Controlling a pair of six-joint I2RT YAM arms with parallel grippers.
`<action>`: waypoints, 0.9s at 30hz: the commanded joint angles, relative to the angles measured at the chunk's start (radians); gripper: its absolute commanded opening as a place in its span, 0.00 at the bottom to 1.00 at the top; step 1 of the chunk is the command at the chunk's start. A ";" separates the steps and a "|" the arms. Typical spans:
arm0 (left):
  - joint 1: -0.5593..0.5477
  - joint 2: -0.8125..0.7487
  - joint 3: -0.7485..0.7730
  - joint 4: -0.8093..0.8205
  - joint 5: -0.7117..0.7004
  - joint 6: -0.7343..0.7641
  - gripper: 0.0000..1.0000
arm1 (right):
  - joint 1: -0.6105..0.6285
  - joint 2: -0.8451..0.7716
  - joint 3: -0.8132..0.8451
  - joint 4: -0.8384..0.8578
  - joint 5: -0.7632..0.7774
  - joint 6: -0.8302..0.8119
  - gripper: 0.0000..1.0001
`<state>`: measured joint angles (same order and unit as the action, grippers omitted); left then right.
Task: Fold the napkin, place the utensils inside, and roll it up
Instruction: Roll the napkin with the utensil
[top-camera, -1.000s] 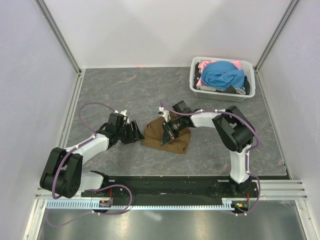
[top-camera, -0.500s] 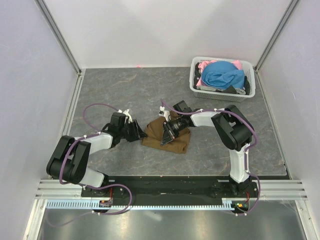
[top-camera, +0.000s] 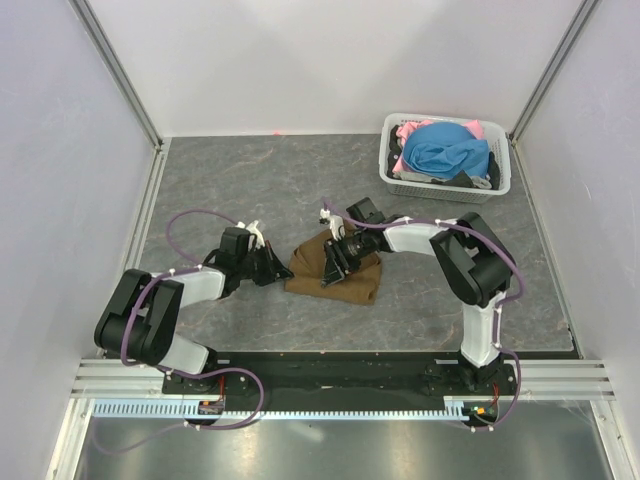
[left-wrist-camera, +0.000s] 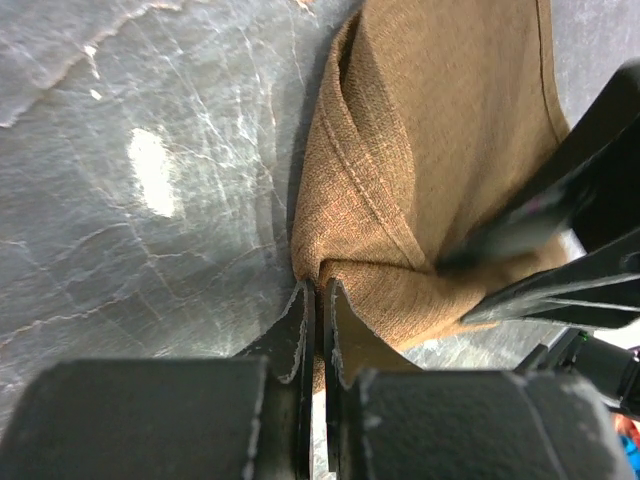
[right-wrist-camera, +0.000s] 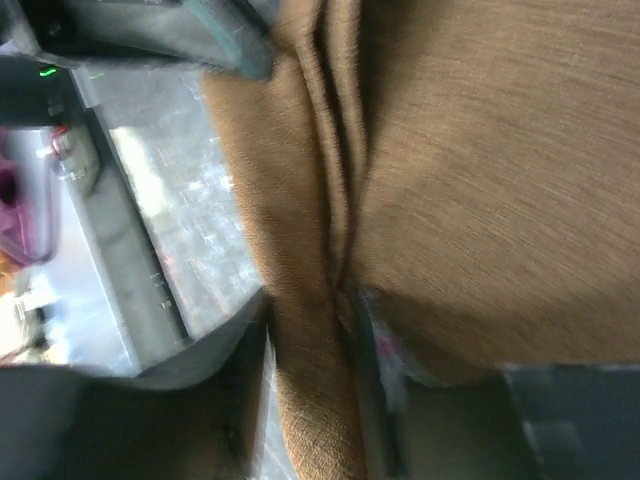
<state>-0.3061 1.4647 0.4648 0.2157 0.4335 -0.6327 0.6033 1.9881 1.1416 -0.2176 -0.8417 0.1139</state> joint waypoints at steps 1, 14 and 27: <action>-0.007 0.029 0.012 -0.102 0.021 0.019 0.02 | 0.022 -0.145 -0.008 -0.034 0.237 -0.083 0.56; -0.007 0.037 0.069 -0.249 0.001 0.027 0.02 | 0.401 -0.380 -0.235 0.207 0.964 -0.261 0.73; -0.007 0.042 0.092 -0.283 0.005 0.033 0.02 | 0.441 -0.287 -0.250 0.261 0.957 -0.353 0.73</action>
<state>-0.3073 1.4796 0.5472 0.0231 0.4530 -0.6319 1.0389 1.6737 0.8944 0.0078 0.1032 -0.1940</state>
